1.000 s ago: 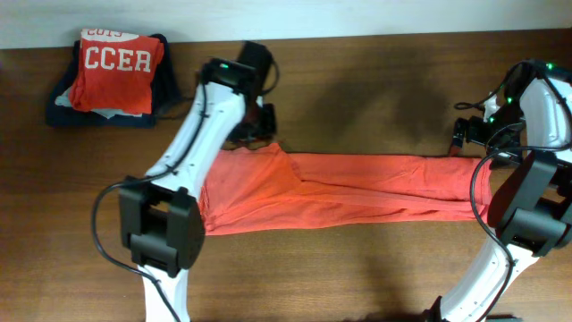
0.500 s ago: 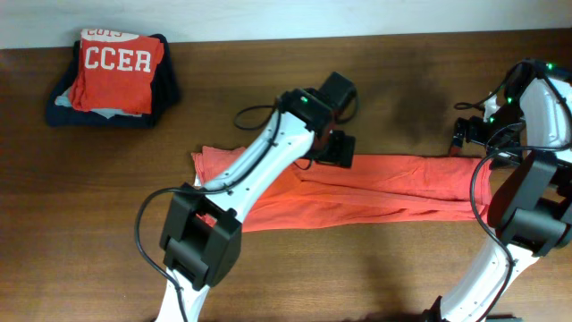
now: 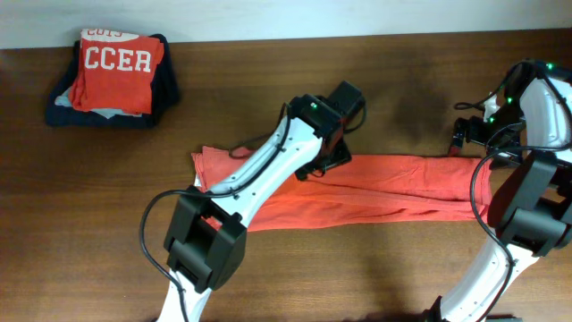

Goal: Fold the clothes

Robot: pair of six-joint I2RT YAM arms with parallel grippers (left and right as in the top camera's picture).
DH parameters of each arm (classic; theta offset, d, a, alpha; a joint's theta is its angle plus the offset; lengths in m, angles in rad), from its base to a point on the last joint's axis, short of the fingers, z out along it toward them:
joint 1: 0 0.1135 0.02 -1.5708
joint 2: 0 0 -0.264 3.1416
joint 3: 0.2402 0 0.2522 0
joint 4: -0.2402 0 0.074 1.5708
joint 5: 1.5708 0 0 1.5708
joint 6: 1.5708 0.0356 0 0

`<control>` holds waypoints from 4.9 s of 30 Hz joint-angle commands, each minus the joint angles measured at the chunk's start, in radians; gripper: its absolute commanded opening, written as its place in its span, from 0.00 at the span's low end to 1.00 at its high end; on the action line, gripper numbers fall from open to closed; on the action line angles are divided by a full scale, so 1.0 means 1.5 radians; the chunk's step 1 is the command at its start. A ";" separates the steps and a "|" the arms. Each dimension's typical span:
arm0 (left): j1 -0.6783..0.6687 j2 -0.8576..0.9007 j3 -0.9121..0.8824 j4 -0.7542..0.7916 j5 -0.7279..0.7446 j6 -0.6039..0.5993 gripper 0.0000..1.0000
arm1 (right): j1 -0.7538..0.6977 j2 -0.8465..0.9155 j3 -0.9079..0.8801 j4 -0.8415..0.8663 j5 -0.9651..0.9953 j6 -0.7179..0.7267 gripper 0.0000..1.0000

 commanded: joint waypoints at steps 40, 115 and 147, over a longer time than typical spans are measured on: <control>-0.001 0.124 0.001 -0.080 -0.223 -0.233 0.26 | -0.002 -0.004 0.009 0.000 -0.003 0.000 0.99; -0.086 0.135 0.098 -0.168 -0.122 -0.037 0.01 | -0.002 -0.004 0.009 0.000 -0.003 0.000 0.99; 0.049 0.059 0.069 -0.160 -0.054 -0.046 0.99 | -0.002 -0.004 0.009 0.000 -0.003 0.000 0.99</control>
